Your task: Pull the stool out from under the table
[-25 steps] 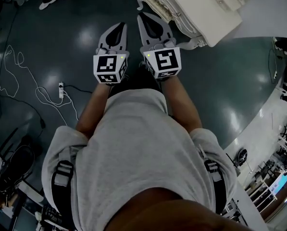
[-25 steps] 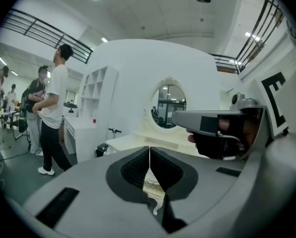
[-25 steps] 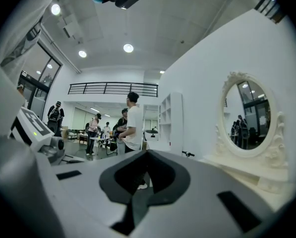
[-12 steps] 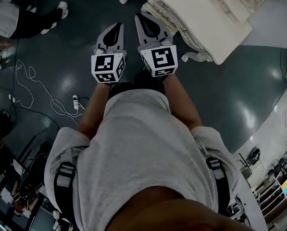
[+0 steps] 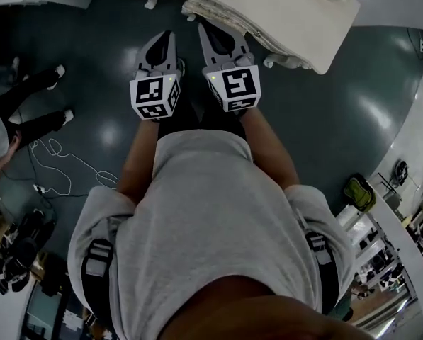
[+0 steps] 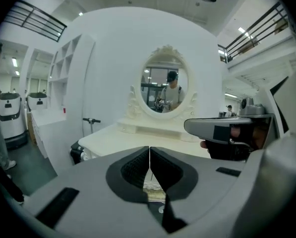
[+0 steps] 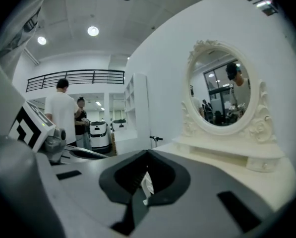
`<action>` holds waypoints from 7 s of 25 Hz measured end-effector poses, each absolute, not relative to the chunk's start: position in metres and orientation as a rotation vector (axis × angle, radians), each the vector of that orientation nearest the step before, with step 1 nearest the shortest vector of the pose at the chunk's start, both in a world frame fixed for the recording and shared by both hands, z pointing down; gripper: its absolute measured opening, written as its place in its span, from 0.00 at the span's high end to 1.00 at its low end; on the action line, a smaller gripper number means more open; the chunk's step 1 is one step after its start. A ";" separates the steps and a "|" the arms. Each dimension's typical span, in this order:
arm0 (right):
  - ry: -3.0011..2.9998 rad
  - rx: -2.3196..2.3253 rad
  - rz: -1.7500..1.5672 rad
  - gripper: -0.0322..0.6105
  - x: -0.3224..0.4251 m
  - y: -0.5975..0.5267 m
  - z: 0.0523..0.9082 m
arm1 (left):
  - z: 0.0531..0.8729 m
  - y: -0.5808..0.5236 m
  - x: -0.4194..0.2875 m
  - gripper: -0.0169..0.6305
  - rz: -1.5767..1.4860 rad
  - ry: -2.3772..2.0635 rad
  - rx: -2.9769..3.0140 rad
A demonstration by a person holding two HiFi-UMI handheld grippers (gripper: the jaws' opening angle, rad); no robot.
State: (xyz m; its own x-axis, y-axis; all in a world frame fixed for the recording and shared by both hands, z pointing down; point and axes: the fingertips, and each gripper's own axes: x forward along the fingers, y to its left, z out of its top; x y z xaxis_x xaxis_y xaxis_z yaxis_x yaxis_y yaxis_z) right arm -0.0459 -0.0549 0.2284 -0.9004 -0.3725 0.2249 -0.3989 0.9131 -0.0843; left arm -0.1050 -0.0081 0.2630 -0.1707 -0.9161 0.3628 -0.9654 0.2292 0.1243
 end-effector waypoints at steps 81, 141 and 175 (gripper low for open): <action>-2.265 1.306 0.462 0.93 0.039 -0.122 0.733 | 0.745 -0.116 -0.125 0.96 0.496 -1.575 2.180; -2.025 1.191 0.705 0.39 0.085 -0.170 0.879 | 0.889 -0.159 -0.198 0.59 0.916 -1.395 1.992; -2.012 1.079 0.727 0.39 0.089 -0.034 0.868 | 0.877 -0.010 -0.194 0.58 0.938 -1.378 1.883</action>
